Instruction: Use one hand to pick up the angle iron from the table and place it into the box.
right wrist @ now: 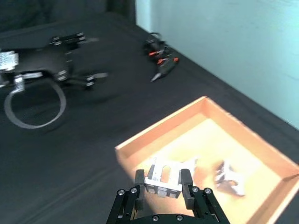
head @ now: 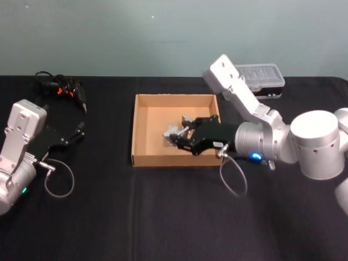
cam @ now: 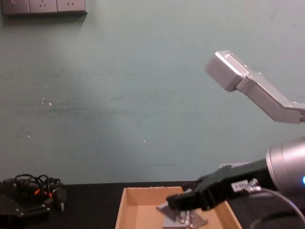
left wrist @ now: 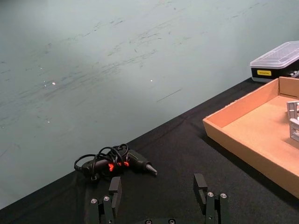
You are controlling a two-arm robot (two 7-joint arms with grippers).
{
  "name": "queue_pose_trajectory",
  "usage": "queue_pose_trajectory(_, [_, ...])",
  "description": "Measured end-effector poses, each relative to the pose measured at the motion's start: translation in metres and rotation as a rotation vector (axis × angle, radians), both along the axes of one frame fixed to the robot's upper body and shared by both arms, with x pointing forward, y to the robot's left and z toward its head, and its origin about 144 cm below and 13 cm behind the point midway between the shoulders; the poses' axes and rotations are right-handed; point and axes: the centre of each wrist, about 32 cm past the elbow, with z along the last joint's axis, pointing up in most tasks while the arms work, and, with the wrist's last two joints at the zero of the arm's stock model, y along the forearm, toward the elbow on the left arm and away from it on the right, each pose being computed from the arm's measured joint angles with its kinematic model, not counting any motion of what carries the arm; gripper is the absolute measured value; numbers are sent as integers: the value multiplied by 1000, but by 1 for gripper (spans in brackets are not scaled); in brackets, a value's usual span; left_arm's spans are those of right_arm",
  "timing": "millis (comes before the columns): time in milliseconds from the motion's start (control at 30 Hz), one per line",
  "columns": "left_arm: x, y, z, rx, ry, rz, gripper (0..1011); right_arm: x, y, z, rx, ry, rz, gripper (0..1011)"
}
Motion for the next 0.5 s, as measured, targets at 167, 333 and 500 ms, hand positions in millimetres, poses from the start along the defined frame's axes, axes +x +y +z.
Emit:
queue_pose_trajectory(167, [0, 0, 0, 0, 0, 0, 1011, 23, -4, -2, 13, -7, -43, 474])
queue_pose_trajectory(333, [0, 0, 0, 0, 0, 0, 1011, 45, -4, -7, 12, -9, -80, 473])
queue_pose_trajectory(500, [0, 0, 0, 0, 0, 0, 1011, 57, -2, -11, 2, -3, -97, 474])
